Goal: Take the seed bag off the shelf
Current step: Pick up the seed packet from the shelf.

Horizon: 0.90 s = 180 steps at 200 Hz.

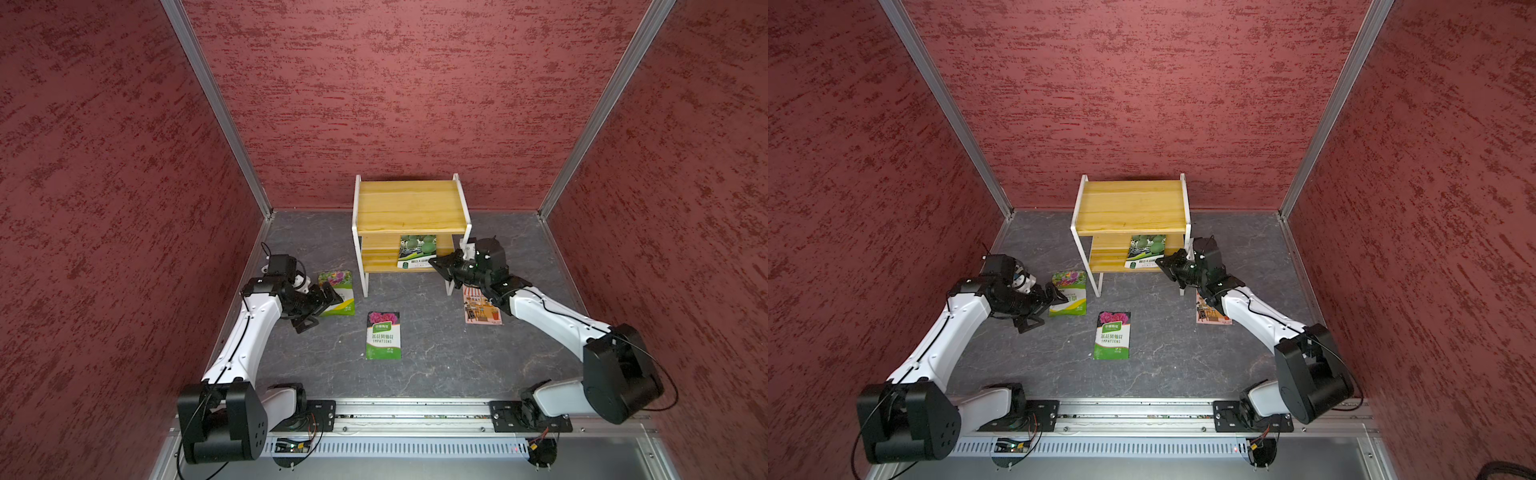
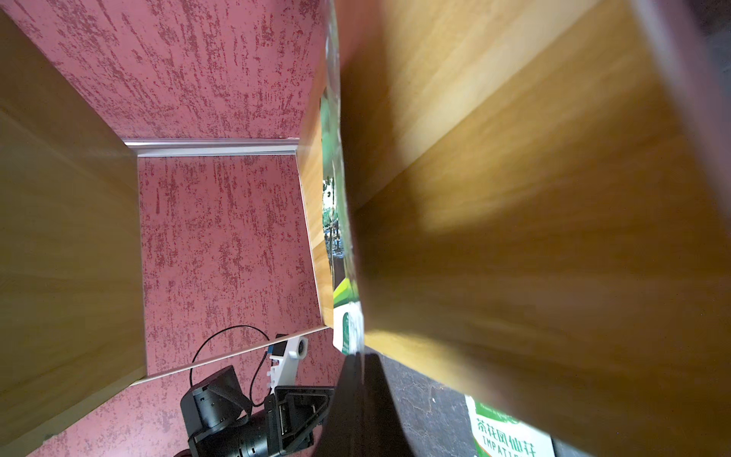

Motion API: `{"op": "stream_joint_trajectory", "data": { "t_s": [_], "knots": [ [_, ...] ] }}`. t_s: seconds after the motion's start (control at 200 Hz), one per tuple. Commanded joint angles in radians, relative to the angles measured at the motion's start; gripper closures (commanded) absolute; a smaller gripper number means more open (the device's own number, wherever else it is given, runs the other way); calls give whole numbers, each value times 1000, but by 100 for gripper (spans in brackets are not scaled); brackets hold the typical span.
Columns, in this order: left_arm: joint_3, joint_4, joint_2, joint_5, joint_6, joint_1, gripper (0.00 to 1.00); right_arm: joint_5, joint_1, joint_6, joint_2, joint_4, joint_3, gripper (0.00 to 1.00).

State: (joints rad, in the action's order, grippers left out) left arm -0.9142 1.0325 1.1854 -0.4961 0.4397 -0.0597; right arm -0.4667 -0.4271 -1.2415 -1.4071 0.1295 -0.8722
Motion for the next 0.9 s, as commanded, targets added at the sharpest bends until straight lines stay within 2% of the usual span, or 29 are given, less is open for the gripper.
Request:
{"op": "stream_joint_trajectory", "data": {
  "t_s": [0.0,0.291,0.471,0.626,0.897],
  "knots": [
    [6,-5,-4,-3,-6,1,0,-35,-31,51,72,-8,-16,100],
    [6,-18,8,-6,-6,1,0,2,-96,28,242,-74,108,100],
    [9,-26,15,-11,-10,1,0,52,-153,1,375,-137,264,100],
    [11,-37,30,-16,-13,3,0,85,-161,-16,484,-192,363,100],
    [-11,-43,68,-23,-28,2,0,78,-161,-12,377,-120,325,100]
  ]
}}
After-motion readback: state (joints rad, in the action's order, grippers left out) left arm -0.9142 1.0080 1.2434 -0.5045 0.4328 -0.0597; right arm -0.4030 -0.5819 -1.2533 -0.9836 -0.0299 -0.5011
